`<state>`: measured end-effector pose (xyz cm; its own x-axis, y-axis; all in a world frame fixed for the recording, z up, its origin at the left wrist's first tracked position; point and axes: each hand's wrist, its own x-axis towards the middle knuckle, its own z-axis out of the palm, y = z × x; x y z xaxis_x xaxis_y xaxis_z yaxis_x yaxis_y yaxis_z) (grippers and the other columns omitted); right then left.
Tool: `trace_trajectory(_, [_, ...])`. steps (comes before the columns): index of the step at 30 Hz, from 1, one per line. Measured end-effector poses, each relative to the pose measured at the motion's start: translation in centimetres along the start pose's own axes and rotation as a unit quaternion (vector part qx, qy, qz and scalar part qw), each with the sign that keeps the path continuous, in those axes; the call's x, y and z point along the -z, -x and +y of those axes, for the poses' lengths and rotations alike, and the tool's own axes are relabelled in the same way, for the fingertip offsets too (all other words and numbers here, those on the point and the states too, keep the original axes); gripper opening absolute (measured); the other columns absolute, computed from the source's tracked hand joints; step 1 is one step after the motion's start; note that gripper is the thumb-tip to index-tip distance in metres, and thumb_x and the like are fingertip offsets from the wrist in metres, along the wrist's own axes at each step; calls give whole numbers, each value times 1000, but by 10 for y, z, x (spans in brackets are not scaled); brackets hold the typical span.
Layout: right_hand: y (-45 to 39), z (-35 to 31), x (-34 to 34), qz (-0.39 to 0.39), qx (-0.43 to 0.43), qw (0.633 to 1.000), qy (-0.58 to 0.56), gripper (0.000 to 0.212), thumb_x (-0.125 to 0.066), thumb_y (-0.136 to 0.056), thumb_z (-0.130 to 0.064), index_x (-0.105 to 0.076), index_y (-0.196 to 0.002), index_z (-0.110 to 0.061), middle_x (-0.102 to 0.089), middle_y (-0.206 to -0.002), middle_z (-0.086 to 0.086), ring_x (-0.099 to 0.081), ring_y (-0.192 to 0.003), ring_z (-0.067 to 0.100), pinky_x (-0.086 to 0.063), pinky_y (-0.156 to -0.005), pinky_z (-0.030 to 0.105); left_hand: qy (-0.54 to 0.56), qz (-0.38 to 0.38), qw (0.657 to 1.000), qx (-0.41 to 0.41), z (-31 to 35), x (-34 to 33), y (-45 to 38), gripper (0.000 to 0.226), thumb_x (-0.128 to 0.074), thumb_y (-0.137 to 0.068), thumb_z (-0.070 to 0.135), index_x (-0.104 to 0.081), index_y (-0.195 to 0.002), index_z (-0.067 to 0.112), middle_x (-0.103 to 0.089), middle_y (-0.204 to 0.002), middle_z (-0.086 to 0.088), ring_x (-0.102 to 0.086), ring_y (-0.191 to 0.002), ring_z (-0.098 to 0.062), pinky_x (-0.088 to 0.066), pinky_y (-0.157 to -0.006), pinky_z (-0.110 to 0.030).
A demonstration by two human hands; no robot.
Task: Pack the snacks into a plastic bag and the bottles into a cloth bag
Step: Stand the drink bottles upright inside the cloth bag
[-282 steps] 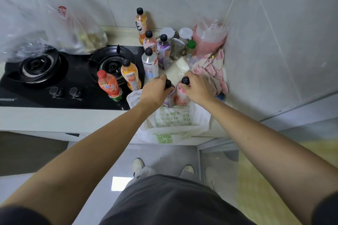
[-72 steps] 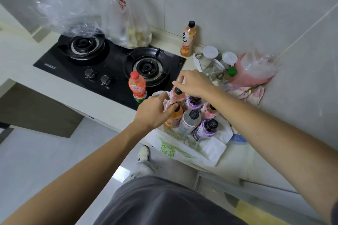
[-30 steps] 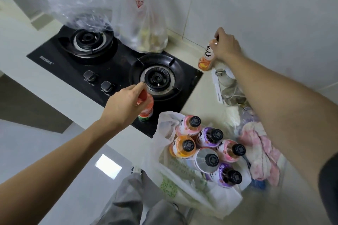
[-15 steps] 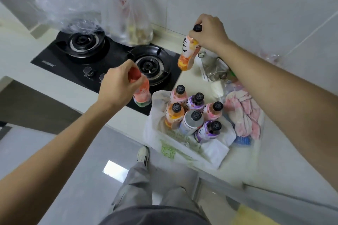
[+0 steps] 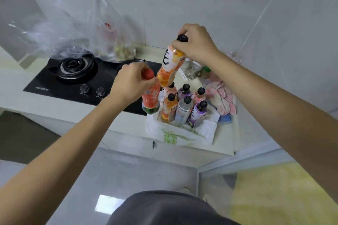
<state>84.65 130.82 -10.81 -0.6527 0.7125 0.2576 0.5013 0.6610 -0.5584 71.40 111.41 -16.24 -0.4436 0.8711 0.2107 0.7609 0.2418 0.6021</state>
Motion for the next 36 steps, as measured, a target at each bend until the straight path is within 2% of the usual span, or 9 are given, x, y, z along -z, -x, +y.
trace_trajectory(3, [32, -14, 10, 4, -27, 999, 20, 23, -72, -84, -31, -72, -98, -12, -66, -94, -4, -53, -96, 16, -42, -75, 30, 10, -22, 999, -39, 0, 8, 10, 28, -78, -82, 42, -67, -88, 18, -67, -80, 6, -64, -72, -14, -49, -59, -29])
trace_trajectory(5, [55, -18, 11, 2, -50, 998, 23, 20, -72, -84, -31, -71, -93, -13, -64, -83, -8, -57, -84, 14, -41, -67, 27, 21, -40, 997, -56, 0, 9, 16, 30, -78, -82, 42, -68, -91, 15, -69, -82, 3, -66, -75, -17, -56, -66, -37])
trace_trajectory(8, [88, -15, 5, -5, -89, 995, 31, 20, -73, -85, -32, -70, -89, -13, -63, -75, -7, -59, -69, 7, -41, -56, 26, 35, -68, 995, -63, -1, 3, 27, 33, -77, -82, 42, -66, -91, 13, -69, -82, 1, -66, -77, -20, -58, -70, -43])
trace_trajectory(12, [132, 0, -4, -8, -133, 990, 40, 18, -75, -81, -30, -71, -88, -14, -71, -80, 1, -67, -74, 17, -57, -70, 40, 47, -102, 992, -62, -5, -18, 38, 27, -76, -83, 36, -60, -90, 15, -67, -80, 1, -65, -71, -21, -57, -66, -46])
trace_trajectory(16, [166, 20, -12, -19, -159, 986, 55, 21, -76, -82, -29, -69, -91, -11, -71, -83, 6, -68, -80, 25, -55, -78, 43, 74, -126, 987, -61, -3, -42, 45, 28, -76, -86, 34, -49, -90, 27, -63, -76, 9, -63, -60, -12, -49, -57, -32])
trace_trajectory(20, [196, 47, -28, -29, -180, 980, 75, 21, -72, -86, -29, -65, -97, -13, -67, -82, 5, -62, -85, 26, -48, -74, 38, 59, -134, 987, -65, -2, -70, 52, 29, -72, -88, 35, -48, -96, 22, -64, -79, 4, -64, -70, -20, -51, -65, -34])
trace_trajectory(24, [215, 69, -47, -51, -177, 979, 90, 24, -68, -93, -33, -51, -96, -16, -64, -85, 5, -60, -81, 26, -39, -59, 33, 50, -145, 986, -68, -4, -96, 65, 28, -70, -92, 29, -45, -94, 18, -52, -73, 9, -53, -75, -17, -43, -63, -31])
trace_trajectory(29, [224, 88, -69, -82, -154, 981, 78, 32, -69, -95, -36, -52, -101, -10, -64, -92, 11, -62, -85, 31, -51, -72, 47, 37, -148, 987, -41, -8, -120, 72, 26, -68, -93, 30, -45, -94, 20, -58, -73, 5, -56, -67, -16, -54, -66, -43])
trace_trajectory(36, [221, 108, -79, -150, -161, 974, 52, 32, -71, -93, -35, -51, -94, -9, -60, -89, 11, -61, -82, 29, -50, -71, 44, 18, -156, 987, -21, -12, -141, 70, 28, -68, -94, 32, -47, -106, 19, -57, -75, 6, -58, -69, -19, -51, -63, -37])
